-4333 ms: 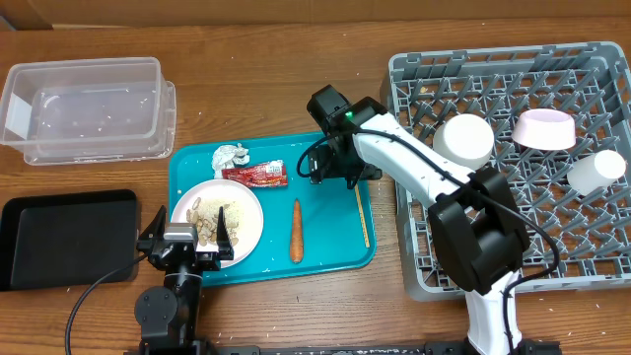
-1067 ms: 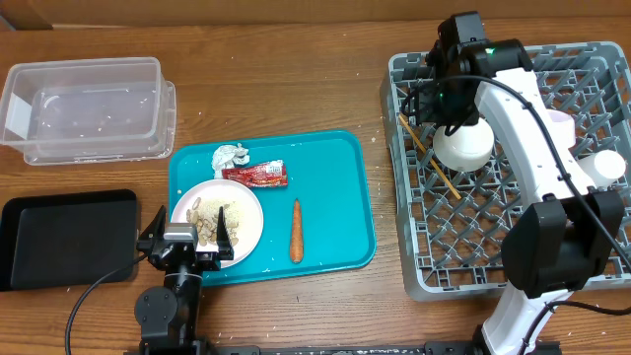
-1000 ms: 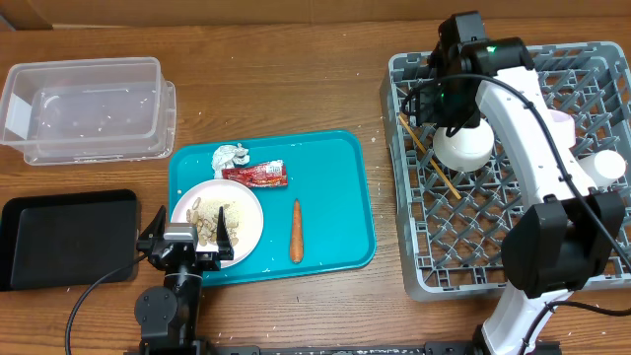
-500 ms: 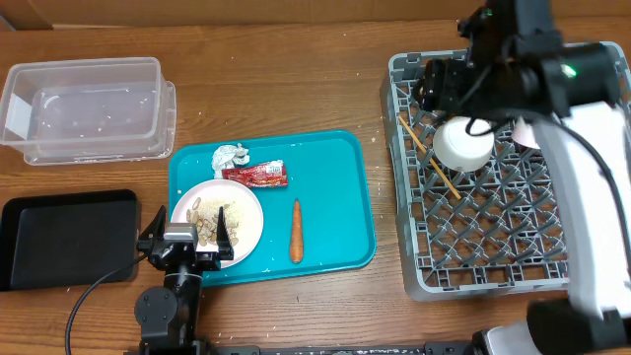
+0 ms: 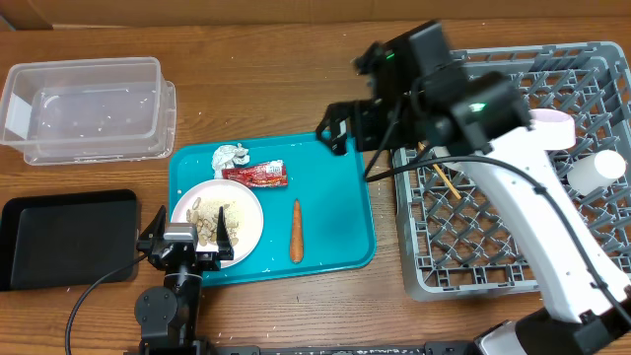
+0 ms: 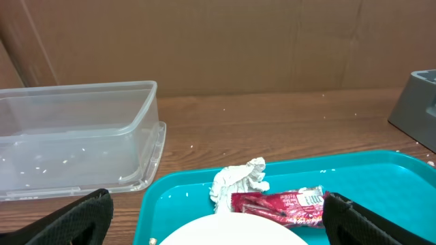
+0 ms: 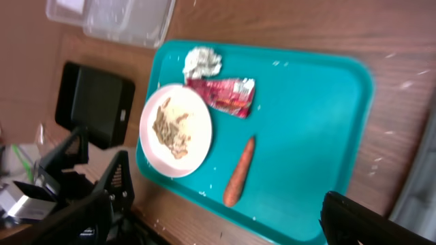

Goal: Sort waste into correct bins and load items into the dishwasher

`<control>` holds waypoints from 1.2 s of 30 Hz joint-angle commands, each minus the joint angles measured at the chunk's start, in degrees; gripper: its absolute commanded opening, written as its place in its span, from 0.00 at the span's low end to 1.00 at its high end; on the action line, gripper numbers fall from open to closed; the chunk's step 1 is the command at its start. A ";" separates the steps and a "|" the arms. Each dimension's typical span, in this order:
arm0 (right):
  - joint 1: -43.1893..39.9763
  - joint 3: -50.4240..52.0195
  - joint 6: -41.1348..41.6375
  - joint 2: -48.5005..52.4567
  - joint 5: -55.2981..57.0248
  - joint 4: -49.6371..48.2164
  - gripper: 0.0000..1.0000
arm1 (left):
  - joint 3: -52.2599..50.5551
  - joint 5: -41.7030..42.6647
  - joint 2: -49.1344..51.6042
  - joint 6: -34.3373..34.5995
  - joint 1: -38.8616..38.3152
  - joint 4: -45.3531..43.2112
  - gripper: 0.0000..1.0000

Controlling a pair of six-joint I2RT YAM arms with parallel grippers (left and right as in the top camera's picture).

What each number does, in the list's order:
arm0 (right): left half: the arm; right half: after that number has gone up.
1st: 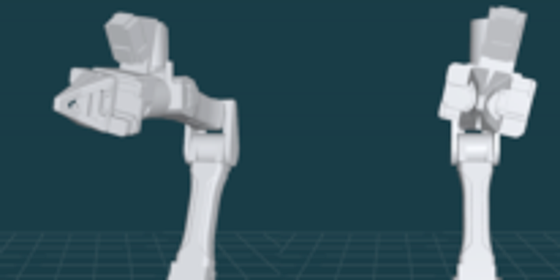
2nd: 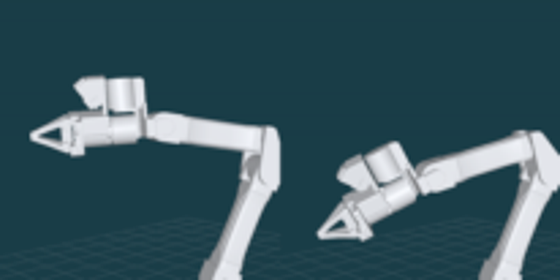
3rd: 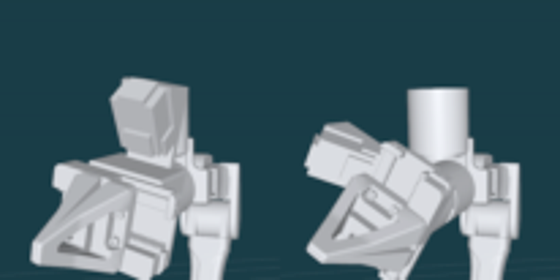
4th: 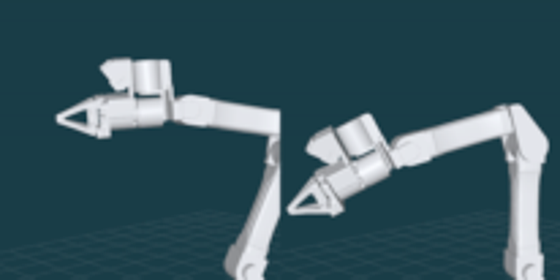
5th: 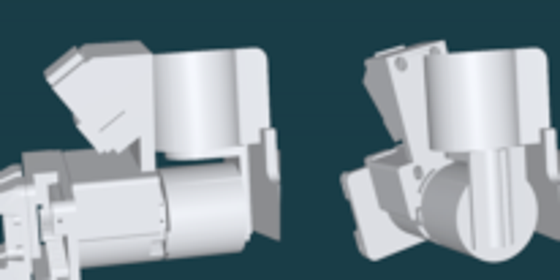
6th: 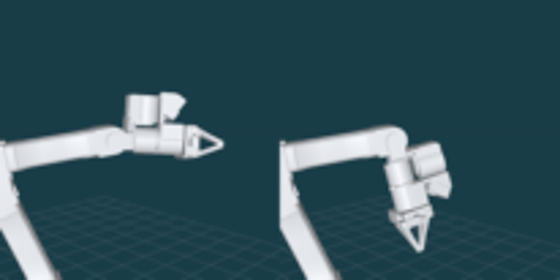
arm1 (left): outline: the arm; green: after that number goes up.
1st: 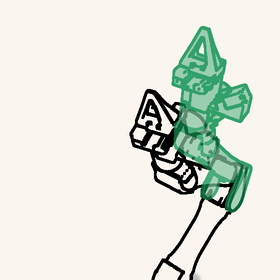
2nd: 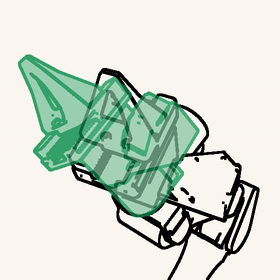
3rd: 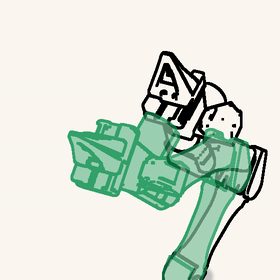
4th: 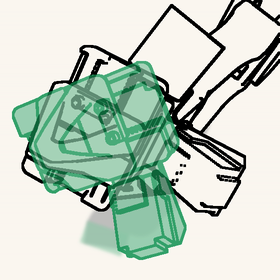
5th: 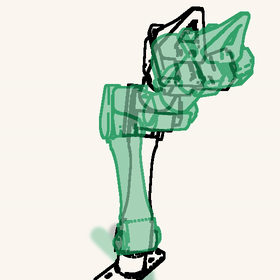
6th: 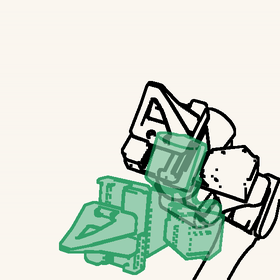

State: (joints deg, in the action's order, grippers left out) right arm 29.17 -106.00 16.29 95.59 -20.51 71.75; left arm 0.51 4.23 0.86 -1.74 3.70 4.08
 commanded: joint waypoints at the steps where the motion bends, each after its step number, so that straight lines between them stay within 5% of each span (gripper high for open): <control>1: 0.48 0.37 1.70 0.11 0.94 -0.90 1.00 | -0.24 -0.17 -0.61 -1.07 -0.42 0.09 1.00; 17: -28.55 -3.96 1.77 0.13 10.23 3.69 1.00 | -0.24 -0.17 -0.61 -1.07 -0.42 0.09 1.00; 26: -35.91 -3.96 1.77 0.13 10.23 3.56 1.00 | -0.24 0.50 -0.61 -0.66 -0.42 -0.07 1.00; 36: -36.00 -3.96 1.77 0.13 10.23 3.56 1.00 | -0.20 37.81 -0.61 32.52 -0.42 -1.53 1.00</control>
State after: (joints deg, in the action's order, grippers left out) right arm -6.76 -108.25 17.96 96.18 -10.48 75.61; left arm 0.49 25.47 0.86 17.10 3.73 2.59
